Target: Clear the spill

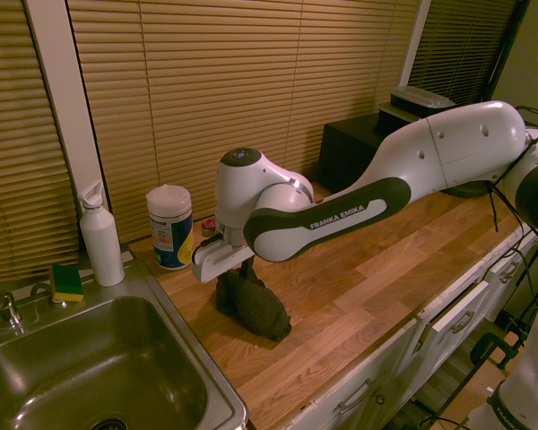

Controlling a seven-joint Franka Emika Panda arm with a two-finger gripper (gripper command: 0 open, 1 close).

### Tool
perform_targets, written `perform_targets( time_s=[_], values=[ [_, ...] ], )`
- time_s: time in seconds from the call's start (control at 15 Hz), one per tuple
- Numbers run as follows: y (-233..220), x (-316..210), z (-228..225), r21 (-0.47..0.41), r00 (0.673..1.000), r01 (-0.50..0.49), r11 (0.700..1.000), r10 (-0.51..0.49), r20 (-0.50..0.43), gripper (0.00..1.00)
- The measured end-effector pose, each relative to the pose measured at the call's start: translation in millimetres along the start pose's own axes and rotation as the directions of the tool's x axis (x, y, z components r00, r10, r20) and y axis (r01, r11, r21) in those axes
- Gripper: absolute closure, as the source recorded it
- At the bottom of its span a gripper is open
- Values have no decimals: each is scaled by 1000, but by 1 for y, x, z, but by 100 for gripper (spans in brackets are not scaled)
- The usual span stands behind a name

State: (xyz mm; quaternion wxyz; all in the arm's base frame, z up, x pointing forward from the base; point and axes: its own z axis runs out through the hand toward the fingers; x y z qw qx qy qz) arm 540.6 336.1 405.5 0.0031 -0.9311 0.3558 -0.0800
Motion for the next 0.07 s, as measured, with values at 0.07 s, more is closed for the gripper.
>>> perform_targets(
  time_s=[0.07],
  values=[
    [2,1,-12,5,1000,-1,1000,1,-9,0]
  ],
)
